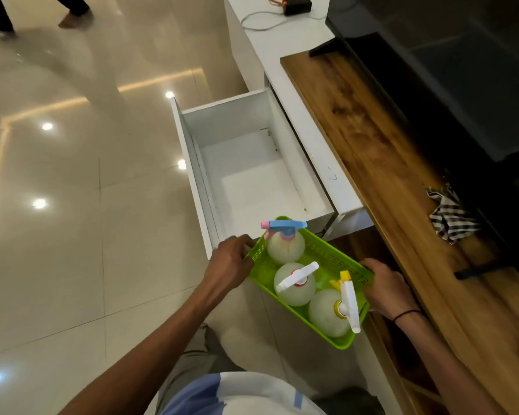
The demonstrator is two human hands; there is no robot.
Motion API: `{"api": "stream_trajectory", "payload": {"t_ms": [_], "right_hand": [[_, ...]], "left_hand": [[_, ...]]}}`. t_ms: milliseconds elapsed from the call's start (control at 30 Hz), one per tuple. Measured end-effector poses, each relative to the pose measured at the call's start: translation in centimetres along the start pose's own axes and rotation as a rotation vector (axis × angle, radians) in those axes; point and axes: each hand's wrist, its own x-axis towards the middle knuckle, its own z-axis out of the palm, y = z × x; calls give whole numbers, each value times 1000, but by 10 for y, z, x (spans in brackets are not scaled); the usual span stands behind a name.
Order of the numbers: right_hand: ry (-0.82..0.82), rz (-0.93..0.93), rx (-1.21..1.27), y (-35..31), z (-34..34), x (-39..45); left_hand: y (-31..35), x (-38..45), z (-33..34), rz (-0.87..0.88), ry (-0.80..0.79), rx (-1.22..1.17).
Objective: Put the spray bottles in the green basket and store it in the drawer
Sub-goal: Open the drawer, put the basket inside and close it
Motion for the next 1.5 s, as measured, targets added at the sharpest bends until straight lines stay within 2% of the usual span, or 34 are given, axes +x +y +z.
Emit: {"api": "stream_trajectory", "payload": {"t_ms": [300,567,667,767,867,967,1100,1300,1500], "right_hand": [[53,-181,194,-78,-19,35],[79,-150,285,-163,-16,70],[99,-94,393,-185,-7,82],[92,4,552,-200,1,96],[87,68,652,-210,7,109],[98,77,689,-222,11,123],[120,104,711,-245,16,139],[41,176,774,-272,43,158],[-54,255,795,-282,76,176]], "left_hand": [[19,93,-88,20,112,53],[35,163,-144,29,158,90],[32,175,-149,19,212,58],[24,178,-144,17,257,-71],[8,169,-136,39,238,-197],[-16,157,-123,41,226,-187],[-47,140,-104,-128,312,-188],[-72,124,-73,-380,47,-446],[-90,129,-62,-342,-8,-421]]}}
